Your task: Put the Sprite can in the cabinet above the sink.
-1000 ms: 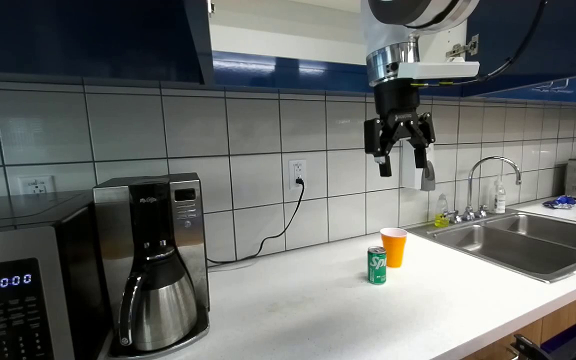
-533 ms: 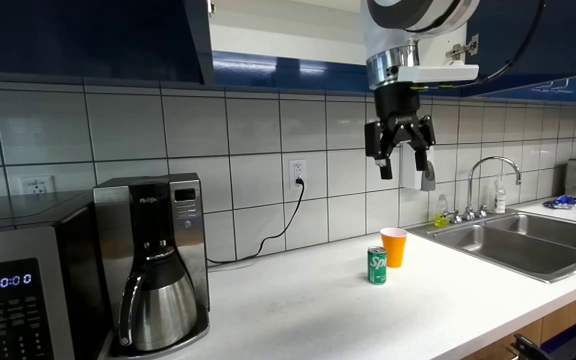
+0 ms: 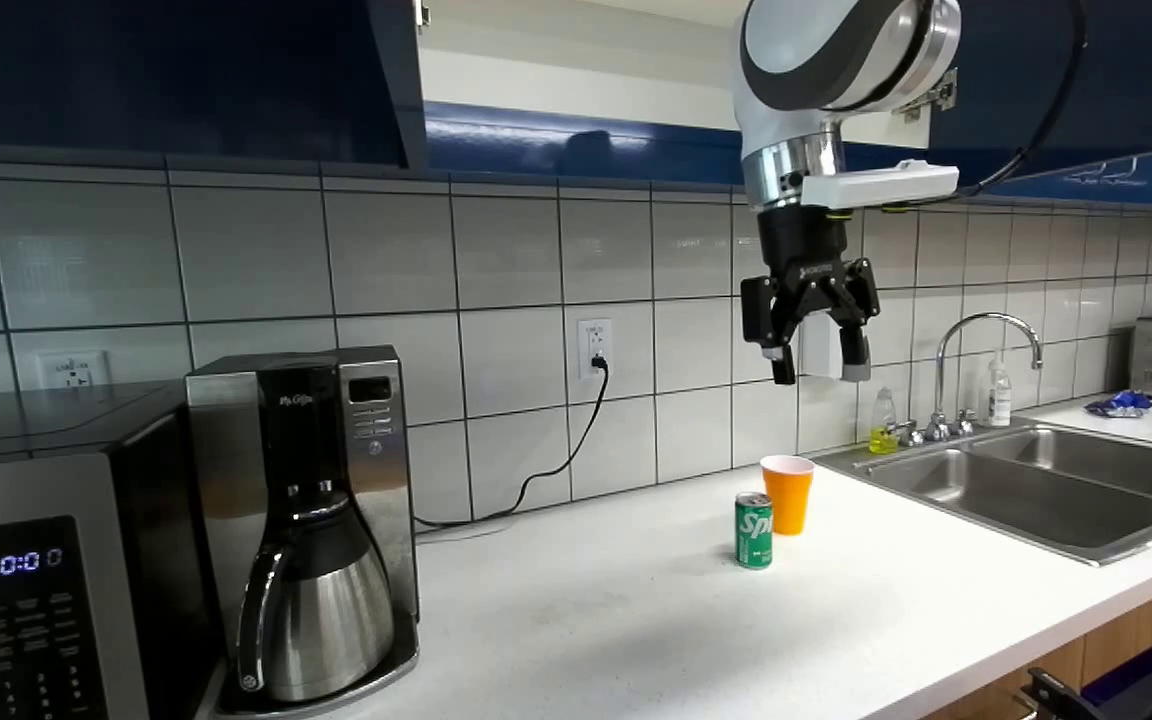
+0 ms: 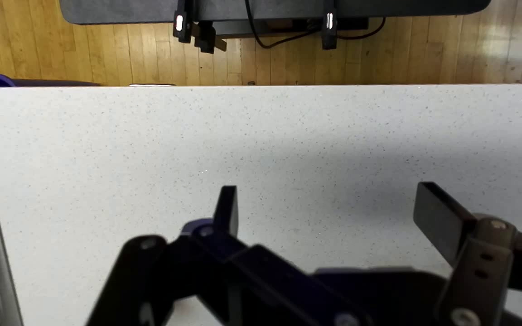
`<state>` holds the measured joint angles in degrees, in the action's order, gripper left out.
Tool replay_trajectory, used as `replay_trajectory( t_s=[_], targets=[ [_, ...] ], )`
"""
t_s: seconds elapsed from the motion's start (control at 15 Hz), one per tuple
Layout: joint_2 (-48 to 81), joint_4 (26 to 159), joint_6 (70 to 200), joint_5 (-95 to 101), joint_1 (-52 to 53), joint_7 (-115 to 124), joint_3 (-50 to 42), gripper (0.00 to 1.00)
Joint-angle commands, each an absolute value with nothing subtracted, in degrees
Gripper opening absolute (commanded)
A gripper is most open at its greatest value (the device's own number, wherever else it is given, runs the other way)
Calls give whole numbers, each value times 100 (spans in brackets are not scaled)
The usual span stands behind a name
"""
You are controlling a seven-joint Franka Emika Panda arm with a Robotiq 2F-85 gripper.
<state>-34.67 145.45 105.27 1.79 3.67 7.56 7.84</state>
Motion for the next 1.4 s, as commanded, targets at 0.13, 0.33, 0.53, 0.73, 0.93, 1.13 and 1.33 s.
replay_trajectory(
  t_s=[0.13,0.33,0.53,0.73,0.93,1.13,1.33],
  targets=[
    [-3030,14771,11396,549,85,979,659,100],
    [-2592,14896,12027,720,-61,1083,580,100],
    [-2087,14967,12610,900,-185,1204,532,100],
    [-1605,14943,13072,1105,-279,1353,505,100],
    [-1122,14878,13539,1386,-357,1580,465,100],
    [-718,14839,13978,1743,-397,1886,445,100],
    [-351,14783,14363,2132,-393,2259,371,100]
  ],
)
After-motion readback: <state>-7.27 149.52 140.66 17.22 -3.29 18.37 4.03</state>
